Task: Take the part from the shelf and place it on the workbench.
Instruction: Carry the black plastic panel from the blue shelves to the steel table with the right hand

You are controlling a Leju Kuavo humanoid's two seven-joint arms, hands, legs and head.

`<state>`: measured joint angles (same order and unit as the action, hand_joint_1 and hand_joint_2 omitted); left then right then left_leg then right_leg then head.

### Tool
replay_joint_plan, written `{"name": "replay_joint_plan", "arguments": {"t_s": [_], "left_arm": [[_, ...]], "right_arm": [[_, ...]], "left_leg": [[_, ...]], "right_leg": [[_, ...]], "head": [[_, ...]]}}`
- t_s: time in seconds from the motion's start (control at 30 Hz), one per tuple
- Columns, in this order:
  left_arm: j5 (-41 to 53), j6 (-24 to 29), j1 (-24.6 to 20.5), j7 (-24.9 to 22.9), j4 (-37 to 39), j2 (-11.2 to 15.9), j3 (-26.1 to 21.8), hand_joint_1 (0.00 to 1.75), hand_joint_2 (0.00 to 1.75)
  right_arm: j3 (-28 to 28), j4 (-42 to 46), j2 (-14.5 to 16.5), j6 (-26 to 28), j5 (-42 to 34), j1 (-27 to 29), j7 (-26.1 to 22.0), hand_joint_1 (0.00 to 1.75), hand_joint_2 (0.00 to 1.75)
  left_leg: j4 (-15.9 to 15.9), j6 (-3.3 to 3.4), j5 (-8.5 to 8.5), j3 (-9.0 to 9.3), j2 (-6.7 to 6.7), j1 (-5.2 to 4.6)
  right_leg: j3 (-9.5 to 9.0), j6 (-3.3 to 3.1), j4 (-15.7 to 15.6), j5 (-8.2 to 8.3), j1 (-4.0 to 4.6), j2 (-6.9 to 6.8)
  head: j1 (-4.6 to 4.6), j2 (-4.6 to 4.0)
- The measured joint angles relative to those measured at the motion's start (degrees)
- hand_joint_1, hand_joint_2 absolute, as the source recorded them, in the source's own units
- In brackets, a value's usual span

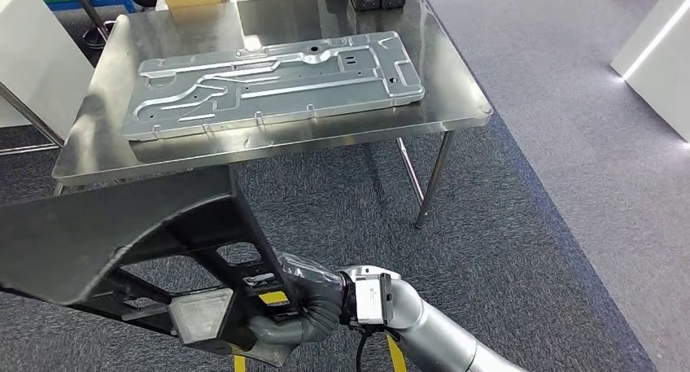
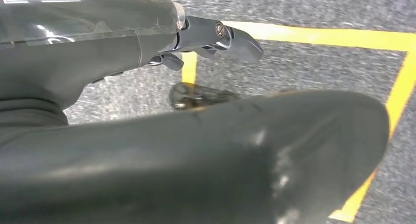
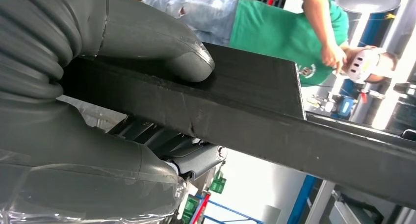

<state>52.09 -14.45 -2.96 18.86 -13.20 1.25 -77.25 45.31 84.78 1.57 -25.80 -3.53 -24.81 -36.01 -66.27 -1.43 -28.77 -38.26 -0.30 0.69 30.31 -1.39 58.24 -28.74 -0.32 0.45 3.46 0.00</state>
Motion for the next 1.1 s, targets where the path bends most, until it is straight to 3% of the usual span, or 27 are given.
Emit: {"name": "replay_joint_plan", "arguments": {"t_s": [0.07,0.1,0.2,0.23,0.27,0.37,0.4,0.43,0.47,0.53,0.6,0.7,0.77,0.9,0.93,0.97,1.03,1.1], "left_arm": [[0.05,-0.03,-0.01,-0.01,0.0,0.0,-0.01,0.0,0.0],[0.08,-0.05,0.0,-0.01,0.0,0.01,0.0,0.0,0.0],[0.13,-0.09,-0.13,0.09,0.0,0.02,0.0,0.0,0.0],[0.13,-0.1,-0.22,0.13,0.0,0.02,0.0,0.0,0.0],[0.12,-0.1,-0.29,0.17,0.0,0.02,0.01,0.0,0.0],[0.11,-0.1,-0.35,0.19,0.0,0.02,0.0,0.0,0.0],[0.12,-0.1,-0.32,0.2,0.0,0.02,0.0,0.0,0.0],[0.15,-0.11,-0.3,0.21,0.0,0.02,0.0,0.0,0.0],[0.21,-0.13,-0.3,0.23,0.0,0.02,0.0,0.0,0.0],[0.37,-0.22,-0.32,0.25,0.01,-0.02,0.01,0.0,0.0],[0.46,-0.32,-0.42,0.22,0.01,-0.05,0.0,0.0,0.0],[0.5,-0.45,-0.48,0.16,0.01,-0.03,0.01,0.0,0.0],[0.52,-0.47,-0.64,0.14,0.0,0.03,0.01,0.0,0.0],[0.6,-0.08,-0.54,-0.57,0.0,0.09,0.02,0.0,0.0],[0.65,0.06,-0.39,-0.88,0.0,0.09,0.01,0.0,0.0],[0.69,0.19,-0.31,-1.2,0.0,0.09,0.01,0.0,0.0],[0.87,0.73,-0.25,-2.09,0.0,0.09,0.01,0.0,0.0],[1.04,1.59,-0.2,-3.4,0.0,0.08,-0.01,0.0,0.0]], "right_arm": [[0.02,-0.09,0.0,-0.16,0.48,-0.06,0.09,1.61,1.75],[0.03,-0.13,0.02,-0.23,0.71,-0.08,0.14,1.61,1.75],[0.1,-0.18,0.11,-0.32,1.2,-0.27,0.12,1.61,1.75],[0.14,-0.18,0.13,-0.32,1.35,-0.36,0.08,1.61,1.75],[0.17,-0.19,0.15,-0.32,1.48,-0.44,0.04,1.61,1.75],[0.28,-0.22,0.14,-0.32,1.71,-0.35,0.02,1.61,1.75],[0.31,-0.23,0.13,-0.33,1.73,-0.28,0.02,1.61,1.75],[0.33,-0.24,0.13,-0.33,1.74,-0.25,0.02,1.61,1.75],[0.34,-0.22,0.13,-0.34,1.76,-0.25,0.02,1.61,1.75],[0.35,-0.2,0.11,-0.34,1.78,-0.28,0.04,1.61,1.75],[0.35,-0.05,0.08,-0.34,1.83,-0.34,0.3,1.61,1.75],[0.35,0.6,0.16,-0.31,1.82,-0.42,0.95,1.61,1.75],[0.36,0.99,0.34,-0.31,1.79,-0.52,1.15,1.61,1.75],[0.37,1.29,0.46,-0.35,1.79,-0.36,1.19,1.61,1.75],[0.37,1.29,0.46,-0.38,1.81,-0.25,1.2,1.61,1.75],[0.37,1.32,0.46,-0.4,1.84,-0.17,1.21,1.61,1.75],[0.37,1.47,0.45,-0.45,1.93,-0.11,1.25,1.61,1.75],[0.37,1.66,0.42,-0.5,2.09,-0.06,1.28,1.61,1.75]], "left_leg": [[5.74,0.49,4.45,1.19,0.06,-0.3],[6.88,0.81,5.32,1.44,0.07,-0.48],[7.69,1.83,5.13,2.71,-0.03,-0.49],[7.98,2.17,4.97,3.31,-0.06,-0.39],[8.2,2.47,4.77,3.86,-0.08,-0.31],[8.32,2.87,3.72,4.84,-0.09,-0.31],[8.31,2.86,3.28,5.31,-0.11,-0.31],[8.3,2.83,2.79,5.93,-0.14,-0.31],[8.3,2.78,2.24,6.68,-0.19,-0.32],[8.29,2.48,1.1,7.99,-0.27,-0.36],[8.39,1.87,0.35,8.58,-0.31,-0.4],[8.51,0.84,-0.03,9.42,-0.23,-0.45],[6.07,0.3,-0.97,8.69,-0.14,-0.39],[-6.24,-0.47,-5.19,0.66,-0.07,-0.06],[-6.74,-0.47,-4.78,-0.5,-0.07,-0.01],[-5.18,-0.43,-3.04,-0.67,-0.06,0.03],[1.81,-0.37,2.8,0.86,-0.02,0.07],[7.1,0.01,5.62,1.93,0.12,-0.21]], "right_leg": [[-1.03,0.53,0.09,-1.1,0.12,0.08],[-1.38,0.88,0.12,-1.46,0.16,0.13],[-1.9,1.86,1.14,-1.75,0.13,0.15],[-1.25,2.12,2.68,-2.04,0.1,0.09],[0.13,2.39,5.22,-2.85,0.04,0.02],[7.12,3.06,14.81,-6.79,-0.1,-0.11],[8.76,3.14,16.03,-7.08,-0.12,-0.12],[9.45,3.11,15.36,-6.09,-0.11,-0.13],[9.21,2.92,12.86,-3.86,-0.07,-0.14],[7.58,2.19,5.5,2.11,0.23,-0.19],[6.8,1.34,1.26,4.92,0.66,-0.21],[5.97,0.24,0.19,4.67,0.65,-0.06],[4.48,-0.28,-0.44,4.21,0.34,-0.07],[2.49,-0.65,-0.71,2.75,0.2,-0.08],[1.95,-0.62,-0.71,2.29,0.19,0.0],[1.29,-0.54,-0.7,1.81,0.17,0.08],[-0.01,-0.24,-0.7,0.78,0.15,0.12],[-0.4,0.26,-0.55,0.02,0.24,0.17]], "head": [[-0.01,0.0],[-0.01,0.0],[-0.03,0.0],[-0.04,0.0],[-0.06,0.0],[-0.08,0.0],[-0.07,0.0],[-0.08,0.0],[-0.08,0.0],[-0.05,0.0],[-0.05,0.0],[-0.03,0.0],[0.01,0.0],[0.04,0.0],[0.04,0.0],[0.05,0.0],[0.02,0.0],[0.04,0.0]]}}
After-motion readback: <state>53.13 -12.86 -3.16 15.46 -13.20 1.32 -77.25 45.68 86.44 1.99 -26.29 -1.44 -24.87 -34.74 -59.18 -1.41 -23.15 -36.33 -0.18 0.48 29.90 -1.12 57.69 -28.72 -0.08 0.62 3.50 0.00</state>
